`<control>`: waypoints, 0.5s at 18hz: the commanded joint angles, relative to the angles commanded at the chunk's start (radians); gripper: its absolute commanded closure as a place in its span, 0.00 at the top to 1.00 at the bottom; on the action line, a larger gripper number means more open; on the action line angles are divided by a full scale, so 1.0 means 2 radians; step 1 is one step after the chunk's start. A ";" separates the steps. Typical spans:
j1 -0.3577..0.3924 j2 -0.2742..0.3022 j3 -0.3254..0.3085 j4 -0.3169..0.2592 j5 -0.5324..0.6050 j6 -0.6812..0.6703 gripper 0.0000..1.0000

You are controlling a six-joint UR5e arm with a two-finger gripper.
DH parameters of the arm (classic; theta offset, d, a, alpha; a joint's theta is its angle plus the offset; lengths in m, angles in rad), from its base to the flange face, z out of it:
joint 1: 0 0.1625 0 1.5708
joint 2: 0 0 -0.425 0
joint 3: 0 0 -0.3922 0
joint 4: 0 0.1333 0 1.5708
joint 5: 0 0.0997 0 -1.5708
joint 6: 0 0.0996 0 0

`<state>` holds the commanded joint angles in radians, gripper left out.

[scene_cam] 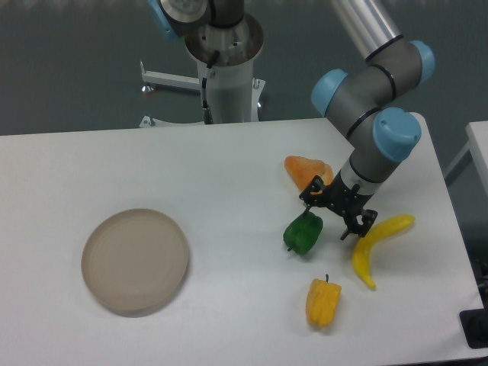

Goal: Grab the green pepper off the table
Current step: 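Lower the open gripper over the green bell pepper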

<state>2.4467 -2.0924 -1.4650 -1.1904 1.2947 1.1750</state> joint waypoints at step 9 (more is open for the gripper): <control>-0.013 -0.004 -0.007 0.007 0.001 0.000 1.00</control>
<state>2.4206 -2.1000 -1.4787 -1.1766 1.2962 1.1751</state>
